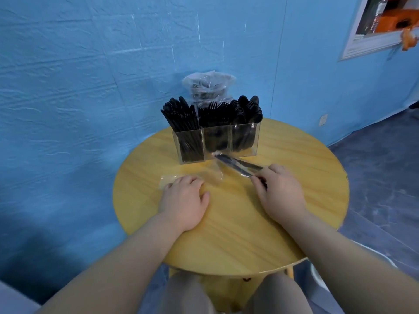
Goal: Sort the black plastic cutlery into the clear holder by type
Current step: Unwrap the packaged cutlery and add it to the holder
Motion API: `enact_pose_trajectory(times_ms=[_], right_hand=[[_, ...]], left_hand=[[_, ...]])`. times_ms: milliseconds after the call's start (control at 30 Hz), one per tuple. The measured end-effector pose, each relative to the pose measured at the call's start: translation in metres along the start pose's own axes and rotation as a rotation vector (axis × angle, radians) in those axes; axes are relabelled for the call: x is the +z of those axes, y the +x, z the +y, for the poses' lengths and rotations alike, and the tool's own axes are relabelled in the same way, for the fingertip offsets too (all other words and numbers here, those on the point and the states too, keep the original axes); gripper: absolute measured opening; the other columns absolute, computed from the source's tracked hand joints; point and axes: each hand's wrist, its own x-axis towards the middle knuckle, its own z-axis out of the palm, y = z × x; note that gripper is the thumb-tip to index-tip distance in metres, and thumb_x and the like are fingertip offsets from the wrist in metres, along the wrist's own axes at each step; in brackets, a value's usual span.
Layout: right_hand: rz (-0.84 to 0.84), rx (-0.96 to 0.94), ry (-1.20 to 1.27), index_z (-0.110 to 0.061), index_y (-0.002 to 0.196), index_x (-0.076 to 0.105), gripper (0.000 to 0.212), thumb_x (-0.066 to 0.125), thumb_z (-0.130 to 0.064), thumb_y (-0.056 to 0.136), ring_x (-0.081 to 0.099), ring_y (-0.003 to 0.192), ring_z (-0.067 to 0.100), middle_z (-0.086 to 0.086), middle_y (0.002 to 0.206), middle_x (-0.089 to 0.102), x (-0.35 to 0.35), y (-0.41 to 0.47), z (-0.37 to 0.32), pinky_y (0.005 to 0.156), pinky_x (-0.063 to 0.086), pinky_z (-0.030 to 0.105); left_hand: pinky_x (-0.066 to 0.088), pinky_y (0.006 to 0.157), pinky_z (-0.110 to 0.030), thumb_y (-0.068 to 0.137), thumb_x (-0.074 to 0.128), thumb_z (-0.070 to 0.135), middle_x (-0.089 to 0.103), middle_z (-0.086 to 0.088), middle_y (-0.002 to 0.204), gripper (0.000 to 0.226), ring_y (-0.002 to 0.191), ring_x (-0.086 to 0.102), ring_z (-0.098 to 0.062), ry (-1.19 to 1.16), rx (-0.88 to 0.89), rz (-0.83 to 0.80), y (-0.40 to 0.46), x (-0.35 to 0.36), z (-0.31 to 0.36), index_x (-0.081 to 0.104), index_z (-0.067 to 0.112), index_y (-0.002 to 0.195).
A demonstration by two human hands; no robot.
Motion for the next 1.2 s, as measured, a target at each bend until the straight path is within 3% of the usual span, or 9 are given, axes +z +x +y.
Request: enact_pose_trajectory(times_ms=[167,333,433,533,600,667,833,1033,1200], right_hand=[[0.250,-0.016,0.122,-0.010,0.087,0.068,0.010,0.064,-0.019,0.088,0.051,0.081,0.027,0.004,0.083,0.058,-0.003,-0.003,0.005,0.067,0.038,0.030],[0.213,-0.231,0.092,-0.011,0.088,0.070,0.021,0.057,-0.027,0.089,0.050,0.085,0.023,0.004,0.091,0.060,0.000,-0.007,-0.001,0.070,0.043,0.030],[0.189,-0.391,0.055,-0.011,0.086,0.072,0.031,0.050,-0.032,0.089,0.050,0.089,0.023,0.005,0.092,0.062,0.008,-0.005,-0.017,0.071,0.048,0.032],[0.160,-0.464,0.074,-0.012,0.089,0.072,0.030,0.050,-0.033,0.089,0.055,0.089,0.027,0.006,0.093,0.062,0.016,-0.007,-0.038,0.076,0.047,0.031],[0.140,-0.407,0.123,-0.012,0.096,0.070,0.029,0.056,-0.036,0.086,0.055,0.092,0.025,0.005,0.097,0.061,0.017,-0.009,-0.043,0.081,0.046,0.029],[0.121,-0.275,0.182,-0.012,0.107,0.065,0.039,0.066,-0.039,0.078,0.055,0.098,0.023,0.005,0.106,0.059,0.014,-0.009,-0.039,0.087,0.041,0.026],[0.067,-0.204,0.184,-0.011,0.112,0.057,0.061,0.081,-0.039,0.063,0.055,0.100,0.021,0.003,0.109,0.055,0.013,-0.009,-0.036,0.087,0.048,0.030],[0.170,-0.220,0.124,-0.010,0.090,0.059,0.034,0.083,-0.017,0.066,0.057,0.083,0.023,0.006,0.095,0.055,0.014,-0.010,-0.035,0.068,0.044,0.026],[0.174,-0.089,0.259,-0.014,0.083,0.062,0.006,0.068,-0.015,0.085,0.049,0.081,0.011,-0.006,0.089,0.052,0.014,-0.008,-0.032,0.068,0.042,0.027]], left_hand=[[0.017,0.118,-0.046,0.097,0.028,0.052,0.022,0.005,0.156,0.059,0.145,0.013,-0.017,-0.036,-0.018,-0.097,0.006,0.003,-0.003,0.024,0.025,0.149],[0.013,0.119,-0.033,0.091,0.055,0.035,0.017,0.004,0.157,0.073,0.144,0.014,-0.012,-0.429,-0.064,0.274,-0.009,-0.007,-0.008,0.016,0.021,0.151],[0.018,0.116,-0.035,0.083,0.063,0.045,0.019,0.004,0.154,0.081,0.140,0.017,-0.015,-0.277,0.059,0.337,-0.019,-0.012,-0.014,0.022,0.026,0.149],[0.036,0.106,-0.040,0.087,0.059,0.043,0.047,0.003,0.136,0.057,0.127,0.041,-0.020,-0.132,0.140,0.277,-0.022,-0.005,-0.022,0.042,0.030,0.141],[0.044,0.093,-0.040,0.090,0.057,0.036,0.059,0.005,0.113,0.041,0.109,0.051,-0.020,-0.184,0.107,0.272,-0.022,-0.003,-0.024,0.055,0.030,0.131],[0.048,0.084,-0.039,0.090,0.059,0.032,0.058,0.004,0.099,0.036,0.098,0.052,-0.020,-0.199,0.103,0.313,-0.022,-0.001,-0.024,0.061,0.028,0.126],[0.047,0.083,-0.036,0.091,0.058,0.034,0.056,0.006,0.097,0.037,0.096,0.050,-0.018,-0.210,0.103,0.321,-0.023,0.000,-0.025,0.060,0.028,0.127],[0.044,0.085,-0.025,0.093,0.054,0.039,0.058,0.010,0.110,0.042,0.103,0.052,-0.011,-0.284,0.096,0.244,-0.026,-0.005,-0.022,0.052,0.029,0.134],[0.042,0.073,-0.015,0.087,0.064,0.039,0.057,0.015,0.099,0.023,0.086,0.054,-0.004,-0.490,-0.018,0.235,-0.029,-0.012,-0.021,0.053,0.028,0.104]])
